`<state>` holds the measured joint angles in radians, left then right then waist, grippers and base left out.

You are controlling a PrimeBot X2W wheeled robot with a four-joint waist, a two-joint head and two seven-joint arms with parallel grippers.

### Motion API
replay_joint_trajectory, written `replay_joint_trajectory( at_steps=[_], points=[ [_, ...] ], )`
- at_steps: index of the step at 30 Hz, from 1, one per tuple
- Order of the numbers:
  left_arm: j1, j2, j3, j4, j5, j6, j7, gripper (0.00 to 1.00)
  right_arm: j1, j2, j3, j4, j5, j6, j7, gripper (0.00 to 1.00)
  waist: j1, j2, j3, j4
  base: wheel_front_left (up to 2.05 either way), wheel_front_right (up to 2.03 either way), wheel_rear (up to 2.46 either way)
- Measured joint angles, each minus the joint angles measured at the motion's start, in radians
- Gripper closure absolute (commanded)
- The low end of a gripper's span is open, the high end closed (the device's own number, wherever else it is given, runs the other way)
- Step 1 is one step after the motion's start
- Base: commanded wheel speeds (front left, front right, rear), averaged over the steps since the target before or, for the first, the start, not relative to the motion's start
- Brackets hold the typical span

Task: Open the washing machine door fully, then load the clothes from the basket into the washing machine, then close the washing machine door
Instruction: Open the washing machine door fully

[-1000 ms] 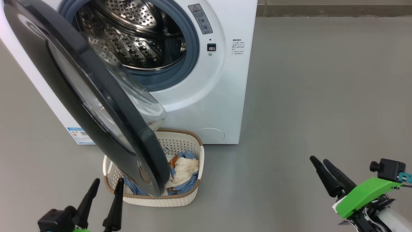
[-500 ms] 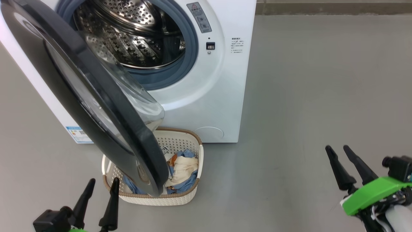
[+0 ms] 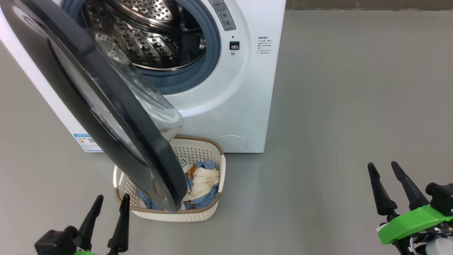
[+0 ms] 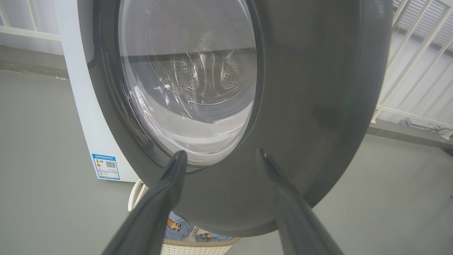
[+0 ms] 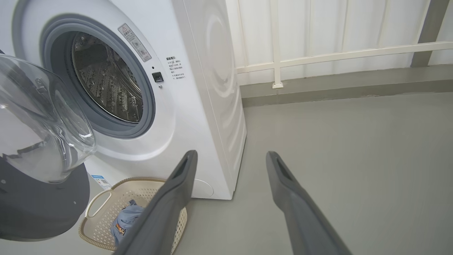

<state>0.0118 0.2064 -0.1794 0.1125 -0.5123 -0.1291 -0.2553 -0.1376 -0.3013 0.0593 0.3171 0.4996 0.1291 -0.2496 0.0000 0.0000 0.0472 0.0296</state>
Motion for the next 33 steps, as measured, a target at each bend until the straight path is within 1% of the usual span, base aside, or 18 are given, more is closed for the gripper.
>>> replay_joint_trajectory(
  at_steps=[3,7,12,20,21,22,23,26,29,33],
  points=[
    [-0.001,-0.001,0.001,0.0,0.0,0.0,0.0,0.0,0.016,0.024,-0.04,-0.01,-0.025,0.0,0.0,0.0,0.0,0.0,0.002,0.001,0.0,0.0,0.0],
    [-0.004,-0.002,0.0,0.0,0.0,0.0,0.0,0.0,0.036,0.044,-0.069,-0.014,-0.057,0.0,0.0,0.0,0.0,0.0,0.007,0.004,0.0,0.0,0.0],
    [-0.017,-0.013,0.013,0.009,0.0,0.0,0.0,0.0,0.061,0.062,-0.088,-0.014,-0.075,0.0,0.0,0.0,0.0,0.0,0.014,0.009,0.0,0.0,0.0],
    [-0.02,-0.013,0.024,0.021,0.0,0.0,0.0,0.0,0.077,0.073,-0.096,-0.014,-0.087,0.0,0.0,0.0,0.0,0.0,0.015,0.007,0.0,0.0,0.0],
    [-0.02,-0.013,0.025,0.023,0.001,0.0,0.0,0.25,0.077,0.073,-0.097,-0.014,-0.087,0.0,0.0,0.0,0.0,0.0,0.015,0.007,0.0,0.0,0.0],
    [-0.021,-0.013,0.025,0.026,0.005,0.0,0.0,0.8,0.077,0.074,-0.098,-0.015,-0.086,0.0,0.0,0.0,0.0,0.0,0.014,0.008,0.0,0.0,0.0],
    [-0.022,-0.013,0.025,0.027,0.007,0.0,0.0,1.0,0.077,0.075,-0.1,-0.016,-0.086,0.0,0.0,0.0,0.0,0.0,0.014,0.009,0.0,0.0,0.0],
    [-0.036,-0.014,0.036,0.027,0.007,0.0,0.0,1.0,0.078,0.076,-0.1,-0.02,-0.086,0.0,0.0,0.0,0.0,0.0,0.013,0.012,0.0,0.0,0.0],
    [-0.044,-0.014,0.066,0.008,0.007,0.0,0.0,1.0,0.08,0.076,-0.101,-0.021,-0.086,0.0,0.0,0.0,0.0,0.0,0.01,0.015,0.0,0.0,0.0],
    [-0.053,-0.016,0.122,-0.063,0.007,0.0,0.0,1.0,0.08,0.076,-0.1,-0.023,-0.086,0.0,0.0,0.0,0.0,0.0,0.009,0.019,0.0,0.0,0.0]
  ],
)
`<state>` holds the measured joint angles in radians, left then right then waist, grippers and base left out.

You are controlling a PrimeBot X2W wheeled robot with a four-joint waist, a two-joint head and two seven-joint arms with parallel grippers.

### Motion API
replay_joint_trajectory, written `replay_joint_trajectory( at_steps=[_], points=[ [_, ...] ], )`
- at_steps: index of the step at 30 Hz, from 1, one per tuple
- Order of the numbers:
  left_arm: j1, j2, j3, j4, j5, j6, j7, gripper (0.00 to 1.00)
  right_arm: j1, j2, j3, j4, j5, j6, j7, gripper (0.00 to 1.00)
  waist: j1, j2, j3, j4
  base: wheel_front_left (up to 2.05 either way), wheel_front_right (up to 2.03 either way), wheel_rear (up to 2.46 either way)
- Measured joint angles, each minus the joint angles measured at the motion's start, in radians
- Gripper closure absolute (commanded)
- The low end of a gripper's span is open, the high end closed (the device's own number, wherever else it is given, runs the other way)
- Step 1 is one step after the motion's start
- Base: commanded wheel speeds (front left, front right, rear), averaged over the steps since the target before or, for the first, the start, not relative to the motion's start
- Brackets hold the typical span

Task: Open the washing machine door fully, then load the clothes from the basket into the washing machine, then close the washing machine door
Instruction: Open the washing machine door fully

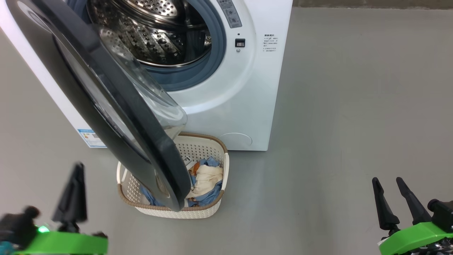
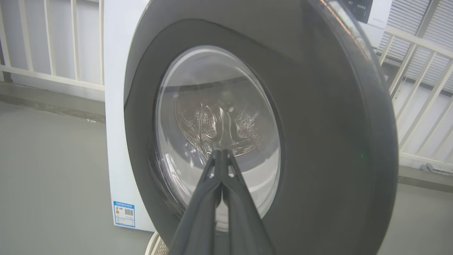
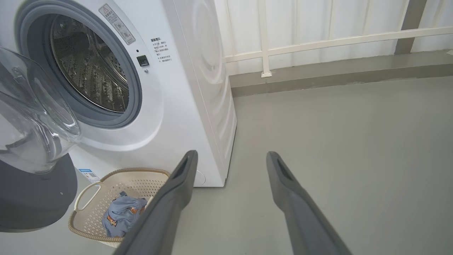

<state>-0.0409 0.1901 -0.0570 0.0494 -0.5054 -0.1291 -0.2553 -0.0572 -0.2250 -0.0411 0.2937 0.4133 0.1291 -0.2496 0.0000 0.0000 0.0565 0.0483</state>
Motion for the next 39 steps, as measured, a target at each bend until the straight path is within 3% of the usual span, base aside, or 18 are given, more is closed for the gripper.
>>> replay_joint_trajectory(
  at_steps=[7,10,15,23,28,39],
  points=[
    [-0.047,-0.044,0.064,-0.245,0.019,0.0,-0.001,1.0,0.0,0.0,-0.004,-0.008,0.0,0.0,0.0,0.0,0.0,0.0,0.01,0.005,0.0,0.0,0.0],
    [-0.063,-0.072,-0.007,-0.359,0.039,0.0,-0.001,1.0,0.0,0.0,-0.009,-0.014,-0.008,0.0,0.0,0.0,0.0,0.0,0.016,0.005,0.0,0.0,0.0],
    [-0.088,-0.1,-0.17,-0.411,0.06,0.0,0.037,1.0,0.0,0.001,-0.013,-0.021,-0.011,0.0,0.0,0.0,0.0,0.0,0.024,0.004,0.0,0.0,0.0],
    [-0.158,-0.139,-0.329,-0.244,0.034,0.013,0.054,1.0,-0.001,0.001,-0.016,-0.025,-0.034,0.0,0.0,0.0,-0.0001,0.0,0.041,0.005,0.0,0.0,0.0],
    [-0.191,-0.142,-0.354,-0.128,0.002,0.034,0.052,1.0,-0.001,0.002,-0.014,-0.025,-0.034,0.0,0.0,0.0,0.0,0.0,0.049,0.005,0.0,0.0,0.0],
    [-0.237,-0.144,-0.384,0.066,-0.083,0.037,0.026,1.0,-0.004,0.002,-0.014,-0.026,-0.035,0.0,0.0,0.0,0.0,0.0,0.057,0.01,0.0,0.0,0.0]
  ],
)
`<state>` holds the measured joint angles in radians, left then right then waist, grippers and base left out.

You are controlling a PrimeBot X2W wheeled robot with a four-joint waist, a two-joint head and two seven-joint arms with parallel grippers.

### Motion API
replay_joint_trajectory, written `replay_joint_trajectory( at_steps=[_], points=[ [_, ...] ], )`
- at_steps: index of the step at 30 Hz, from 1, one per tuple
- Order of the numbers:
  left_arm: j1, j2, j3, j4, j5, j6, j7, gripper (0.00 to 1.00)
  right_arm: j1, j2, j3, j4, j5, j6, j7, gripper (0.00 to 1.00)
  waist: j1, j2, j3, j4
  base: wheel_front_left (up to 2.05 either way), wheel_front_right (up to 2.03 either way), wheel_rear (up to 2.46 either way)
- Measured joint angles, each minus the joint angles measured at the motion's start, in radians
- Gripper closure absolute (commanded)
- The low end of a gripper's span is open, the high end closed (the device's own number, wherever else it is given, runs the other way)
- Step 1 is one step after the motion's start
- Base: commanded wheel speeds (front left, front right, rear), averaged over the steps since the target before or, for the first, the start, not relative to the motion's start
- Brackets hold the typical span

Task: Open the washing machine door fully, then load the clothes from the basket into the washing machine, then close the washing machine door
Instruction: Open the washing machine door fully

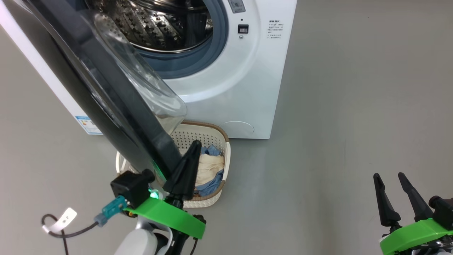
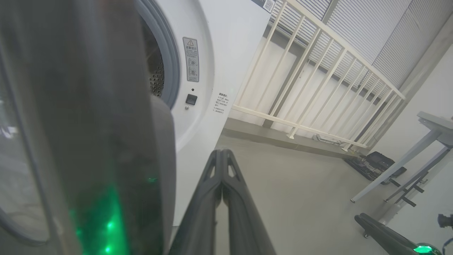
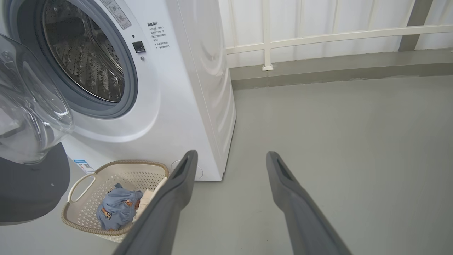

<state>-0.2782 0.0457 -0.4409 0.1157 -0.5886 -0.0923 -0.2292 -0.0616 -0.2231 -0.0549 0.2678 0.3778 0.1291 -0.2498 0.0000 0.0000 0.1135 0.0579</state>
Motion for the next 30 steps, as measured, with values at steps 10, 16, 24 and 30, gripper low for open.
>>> replay_joint_trajectory(
  at_steps=[10,16,24,30],
  points=[
    [-0.014,-0.013,-0.001,0.077,-0.015,-0.002,-0.011,1.0,-0.001,0.0,0.007,-0.006,0.0,0.0,0.0,0.0,0.0,0.0,0.005,0.008,0.0,0.0,0.0],
    [-0.01,-0.017,0.002,0.083,-0.015,-0.009,-0.017,1.0,-0.001,-0.001,0.007,-0.009,-0.006,0.0,0.0,0.0,0.0,0.0,0.003,0.02,0.0,0.0,0.0],
    [0.025,-0.015,0.015,0.074,-0.005,-0.01,-0.019,1.0,-0.001,-0.004,0.01,-0.012,-0.006,0.0,0.0,0.0,0.0,0.0,-0.003,0.054,0.0,0.0,0.0],
    [0.059,-0.007,0.028,0.062,0.004,-0.01,-0.022,1.0,-0.001,-0.009,0.018,-0.014,-0.007,0.0,0.0,0.0,0.0,0.0,-0.008,0.088,0.0,0.0,0.0]
  ],
)
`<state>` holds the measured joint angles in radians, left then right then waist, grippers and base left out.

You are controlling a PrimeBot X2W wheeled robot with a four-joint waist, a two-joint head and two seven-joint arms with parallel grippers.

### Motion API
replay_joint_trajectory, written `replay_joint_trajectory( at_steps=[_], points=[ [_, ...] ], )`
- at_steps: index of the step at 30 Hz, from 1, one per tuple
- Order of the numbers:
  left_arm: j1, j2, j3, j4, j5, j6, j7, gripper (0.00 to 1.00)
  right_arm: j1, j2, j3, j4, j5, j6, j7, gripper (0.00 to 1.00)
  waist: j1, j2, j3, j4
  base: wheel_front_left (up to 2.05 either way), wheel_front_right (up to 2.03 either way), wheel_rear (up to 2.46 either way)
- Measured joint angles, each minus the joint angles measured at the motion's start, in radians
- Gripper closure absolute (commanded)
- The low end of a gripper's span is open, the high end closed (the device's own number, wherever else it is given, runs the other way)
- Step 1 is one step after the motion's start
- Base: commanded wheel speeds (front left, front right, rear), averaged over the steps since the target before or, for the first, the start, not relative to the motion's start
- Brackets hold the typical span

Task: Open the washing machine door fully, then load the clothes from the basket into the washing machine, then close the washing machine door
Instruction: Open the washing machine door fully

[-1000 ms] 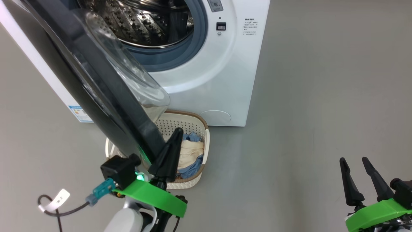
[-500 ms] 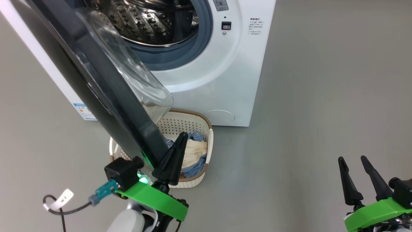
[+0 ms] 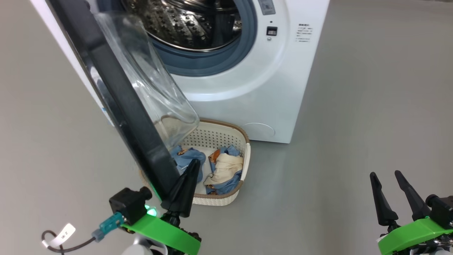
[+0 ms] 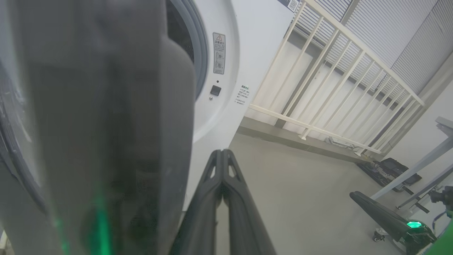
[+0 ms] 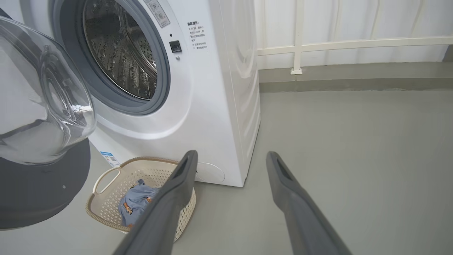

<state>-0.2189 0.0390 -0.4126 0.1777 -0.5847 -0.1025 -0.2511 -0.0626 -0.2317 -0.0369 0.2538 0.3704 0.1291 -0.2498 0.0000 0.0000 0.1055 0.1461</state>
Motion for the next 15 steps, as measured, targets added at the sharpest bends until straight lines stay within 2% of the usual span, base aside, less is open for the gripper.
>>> replay_joint_trajectory(
  at_steps=[15],
  points=[
    [0.073,0.022,0.026,-0.06,0.023,0.028,0.0,1.0,0.0,-0.019,0.024,-0.003,-0.001,0.0,0.0,0.0,0.0,0.0,-0.002,0.104,0.0,0.0,0.0]
  ],
)
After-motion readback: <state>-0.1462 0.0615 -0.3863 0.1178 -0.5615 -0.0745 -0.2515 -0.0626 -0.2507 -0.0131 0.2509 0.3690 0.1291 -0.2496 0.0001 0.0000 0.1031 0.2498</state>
